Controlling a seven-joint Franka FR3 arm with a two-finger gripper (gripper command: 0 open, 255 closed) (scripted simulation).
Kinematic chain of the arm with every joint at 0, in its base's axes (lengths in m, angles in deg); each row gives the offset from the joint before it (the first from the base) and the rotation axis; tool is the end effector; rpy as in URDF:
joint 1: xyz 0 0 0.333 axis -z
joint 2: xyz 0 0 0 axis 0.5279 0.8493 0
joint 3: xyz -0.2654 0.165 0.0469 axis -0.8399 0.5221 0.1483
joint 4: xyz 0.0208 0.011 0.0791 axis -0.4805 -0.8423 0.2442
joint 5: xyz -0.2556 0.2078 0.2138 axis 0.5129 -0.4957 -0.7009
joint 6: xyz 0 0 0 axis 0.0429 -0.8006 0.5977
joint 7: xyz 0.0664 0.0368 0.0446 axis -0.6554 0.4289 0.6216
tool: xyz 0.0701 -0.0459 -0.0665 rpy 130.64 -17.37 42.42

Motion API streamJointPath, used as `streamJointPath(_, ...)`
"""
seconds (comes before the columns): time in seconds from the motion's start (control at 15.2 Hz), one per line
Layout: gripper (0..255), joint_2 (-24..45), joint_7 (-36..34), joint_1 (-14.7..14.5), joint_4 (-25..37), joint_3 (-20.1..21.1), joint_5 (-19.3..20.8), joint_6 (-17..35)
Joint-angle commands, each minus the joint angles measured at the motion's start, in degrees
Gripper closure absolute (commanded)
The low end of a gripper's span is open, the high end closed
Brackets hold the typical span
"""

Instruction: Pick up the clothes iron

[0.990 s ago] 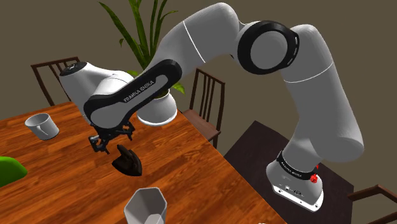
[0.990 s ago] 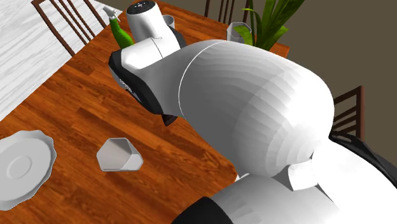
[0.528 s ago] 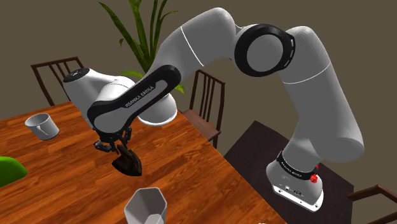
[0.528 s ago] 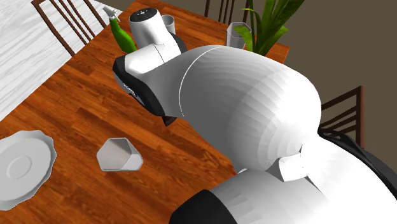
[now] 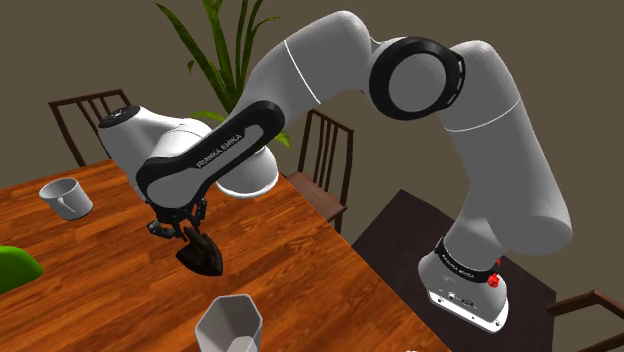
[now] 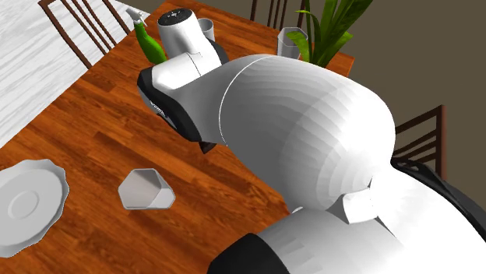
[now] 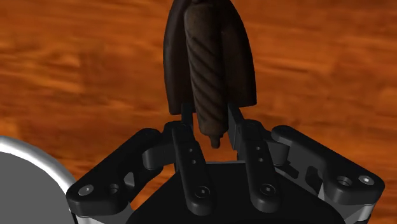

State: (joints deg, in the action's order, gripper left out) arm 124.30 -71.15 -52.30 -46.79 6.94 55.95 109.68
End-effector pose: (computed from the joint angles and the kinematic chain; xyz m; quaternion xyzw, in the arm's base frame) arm 0.5693 0.4242 0.2509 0.9978 -0.0538 -0.0129 0.0358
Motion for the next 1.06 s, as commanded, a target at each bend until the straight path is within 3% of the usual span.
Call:
streamJointPath(0.0,255,-0.6,0.2,0.1,0.2,0.2,-0.2,-0.8)
streamJointPath(0.99,255,-5.3,1.5,0.6,2.8,1.5,-2.1,-7.9)
